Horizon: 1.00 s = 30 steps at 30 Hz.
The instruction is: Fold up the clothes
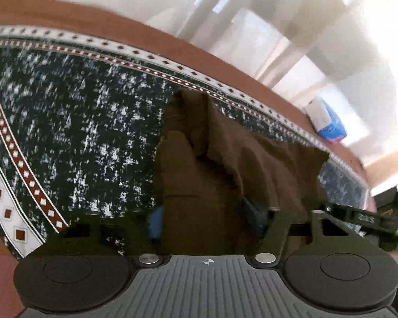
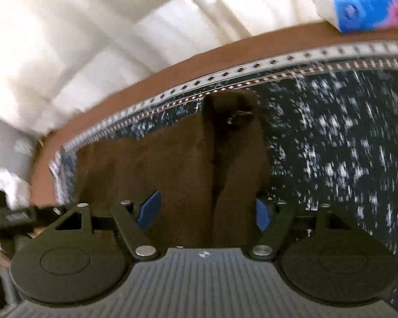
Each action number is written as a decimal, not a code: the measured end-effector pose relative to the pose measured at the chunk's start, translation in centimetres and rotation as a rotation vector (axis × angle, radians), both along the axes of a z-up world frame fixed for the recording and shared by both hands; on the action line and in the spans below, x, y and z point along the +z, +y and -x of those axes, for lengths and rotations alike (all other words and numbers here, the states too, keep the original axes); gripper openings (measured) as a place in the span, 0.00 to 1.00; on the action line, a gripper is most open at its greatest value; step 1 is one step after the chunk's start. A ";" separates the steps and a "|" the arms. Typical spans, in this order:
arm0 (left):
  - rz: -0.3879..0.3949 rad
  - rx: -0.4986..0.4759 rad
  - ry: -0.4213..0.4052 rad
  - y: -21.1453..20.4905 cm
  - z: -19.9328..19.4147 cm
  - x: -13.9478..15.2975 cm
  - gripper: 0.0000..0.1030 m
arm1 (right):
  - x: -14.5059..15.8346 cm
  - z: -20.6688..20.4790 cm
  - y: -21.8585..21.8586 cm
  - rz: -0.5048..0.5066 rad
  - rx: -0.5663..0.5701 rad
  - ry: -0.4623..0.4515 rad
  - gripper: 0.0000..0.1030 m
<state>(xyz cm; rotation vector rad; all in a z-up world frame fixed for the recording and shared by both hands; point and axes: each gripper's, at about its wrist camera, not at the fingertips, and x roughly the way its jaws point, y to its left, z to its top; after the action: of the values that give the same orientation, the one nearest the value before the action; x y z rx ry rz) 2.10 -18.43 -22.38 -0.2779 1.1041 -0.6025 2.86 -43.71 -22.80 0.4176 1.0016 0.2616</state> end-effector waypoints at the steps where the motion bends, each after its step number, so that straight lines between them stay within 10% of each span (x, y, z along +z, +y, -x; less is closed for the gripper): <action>1: -0.016 -0.011 -0.016 -0.2 0.3 0.1 0.33 | 0.1 -0.1 0.3 0.030 0.009 0.002 0.26; 4: -0.041 -0.022 -0.068 -0.8 1.2 1.1 0.19 | 0.6 -0.1 0.6 0.029 0.017 0.011 0.22; 15: 0.047 -0.034 -0.221 -5.8 4.1 8.9 0.17 | 8.4 2.0 -3.1 -0.069 0.028 -0.202 0.20; 30: 0.159 -0.123 -0.339 -39.7 9.4 10.8 0.18 | 14.2 3.3 -35.9 0.026 -0.067 -0.366 0.21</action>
<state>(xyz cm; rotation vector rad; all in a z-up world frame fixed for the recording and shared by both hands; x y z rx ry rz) -7.32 -58.15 -11.55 -0.2352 0.7517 -0.8168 -0.45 -79.64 -8.56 0.3627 0.6305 0.2536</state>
